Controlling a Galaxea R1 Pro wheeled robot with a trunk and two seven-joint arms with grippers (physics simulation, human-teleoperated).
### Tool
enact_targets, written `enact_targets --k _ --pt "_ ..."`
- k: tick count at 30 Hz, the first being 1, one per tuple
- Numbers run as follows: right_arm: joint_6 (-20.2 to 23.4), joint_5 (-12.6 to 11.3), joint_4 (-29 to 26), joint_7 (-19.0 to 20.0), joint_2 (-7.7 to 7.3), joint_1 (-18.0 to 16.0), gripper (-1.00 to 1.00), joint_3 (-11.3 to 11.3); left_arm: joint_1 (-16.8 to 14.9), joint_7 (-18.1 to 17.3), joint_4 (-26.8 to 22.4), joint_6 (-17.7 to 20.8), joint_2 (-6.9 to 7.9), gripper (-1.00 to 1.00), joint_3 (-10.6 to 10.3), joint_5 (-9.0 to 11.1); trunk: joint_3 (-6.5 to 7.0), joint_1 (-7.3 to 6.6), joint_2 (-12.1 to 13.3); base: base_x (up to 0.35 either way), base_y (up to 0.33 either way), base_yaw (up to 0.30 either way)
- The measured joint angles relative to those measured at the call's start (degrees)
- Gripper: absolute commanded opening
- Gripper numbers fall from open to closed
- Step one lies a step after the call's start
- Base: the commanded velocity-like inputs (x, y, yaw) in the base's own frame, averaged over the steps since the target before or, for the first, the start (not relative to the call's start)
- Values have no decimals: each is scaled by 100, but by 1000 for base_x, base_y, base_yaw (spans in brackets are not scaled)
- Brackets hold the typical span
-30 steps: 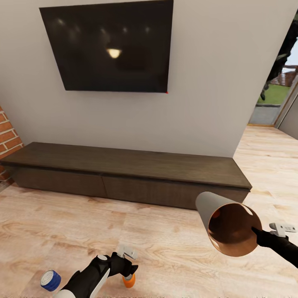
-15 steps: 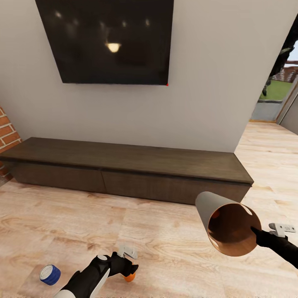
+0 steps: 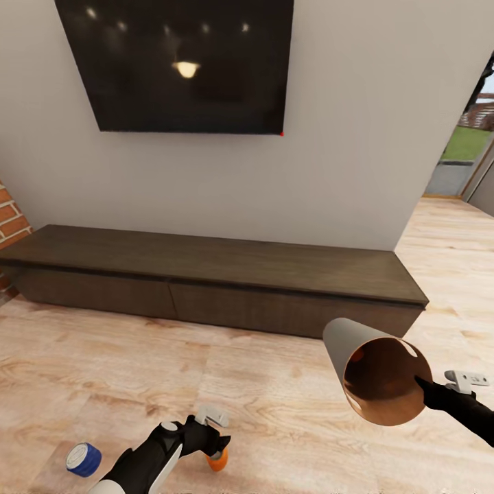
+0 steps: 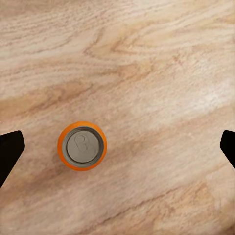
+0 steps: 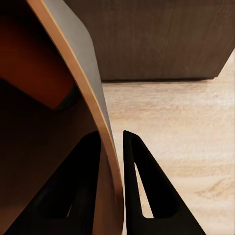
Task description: Put the three can of soda from the living room inside the tash can in the kitchen.
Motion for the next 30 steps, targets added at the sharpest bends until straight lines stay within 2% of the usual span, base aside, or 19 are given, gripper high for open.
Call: enact_targets --k 4,22,30 --pt "0 -1 1 -2 1 0 -100 -4 0 3 0 -1 0 100 0 0 -36 0 0 4 3 0" --pt "-8 9 2 -2 10 0 -100 0 0 -1 43 8 -2 100 9 9 -521 395 -720 0 0 0" --pt "-9 9 1 -11 18 0 -100 0 0 0 7 -2 0 100 9 9 -593 395 -722 0 0 0"
